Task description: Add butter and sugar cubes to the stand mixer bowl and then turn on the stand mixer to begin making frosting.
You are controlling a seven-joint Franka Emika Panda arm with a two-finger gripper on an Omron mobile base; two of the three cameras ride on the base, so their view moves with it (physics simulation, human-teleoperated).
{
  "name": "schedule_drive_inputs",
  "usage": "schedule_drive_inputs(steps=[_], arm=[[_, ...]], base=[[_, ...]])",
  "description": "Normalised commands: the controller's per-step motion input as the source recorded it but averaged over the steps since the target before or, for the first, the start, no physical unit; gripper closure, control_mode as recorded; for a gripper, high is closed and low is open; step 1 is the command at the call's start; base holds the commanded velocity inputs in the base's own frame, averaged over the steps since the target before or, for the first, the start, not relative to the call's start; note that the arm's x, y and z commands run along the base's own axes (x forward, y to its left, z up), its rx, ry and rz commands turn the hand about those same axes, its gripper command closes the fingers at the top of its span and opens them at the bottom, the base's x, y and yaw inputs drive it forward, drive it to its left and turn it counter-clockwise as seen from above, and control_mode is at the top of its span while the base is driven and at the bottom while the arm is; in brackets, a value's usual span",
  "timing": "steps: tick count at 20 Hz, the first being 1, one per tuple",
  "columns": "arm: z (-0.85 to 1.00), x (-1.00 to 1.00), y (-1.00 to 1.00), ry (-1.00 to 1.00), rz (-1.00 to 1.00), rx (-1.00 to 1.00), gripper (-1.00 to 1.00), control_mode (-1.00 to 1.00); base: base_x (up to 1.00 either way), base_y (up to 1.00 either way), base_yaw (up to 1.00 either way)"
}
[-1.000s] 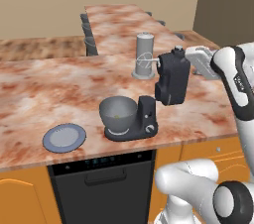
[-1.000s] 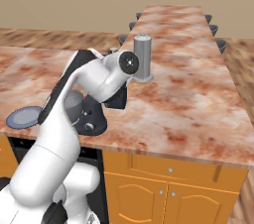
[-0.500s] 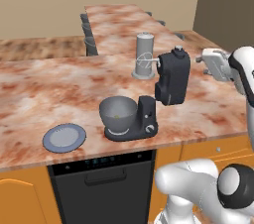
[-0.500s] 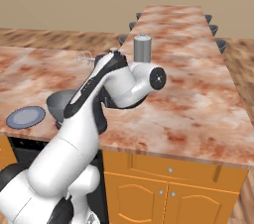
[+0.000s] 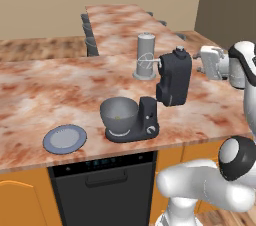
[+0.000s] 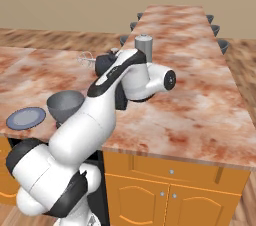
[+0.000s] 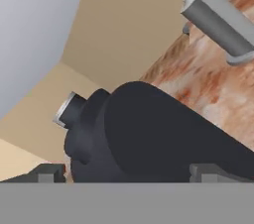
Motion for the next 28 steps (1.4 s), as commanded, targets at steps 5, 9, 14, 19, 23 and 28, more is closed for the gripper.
schedule_drive_inputs(steps=[5,9,14,19,23,28], arm=[[-0.21,0.42,0.11,0.00,0.15,0.08,-1.00,-1.00],[-0.23,0.13,0.63,0.00,0.18,0.03,-1.00,-1.00],[-0.20,0.04,0.94,0.00,0.18,0.00,-1.00,-1.00],[-0.25,0.00,1.00,0.00,0.14,-0.03,-1.00,-1.00],[-0.45,-0.06,1.00,0.00,0.12,-0.13,-1.00,-1.00],[-0.70,-0.21,1.00,0.00,0.10,-0.23,-1.00,-1.00]], base=[[0.00,0.00,0.00],[0.00,0.00,0.00],[0.00,0.00,0.00],[0.00,0.00,0.00],[0.00,0.00,0.00],[0.00,0.00,0.00]])
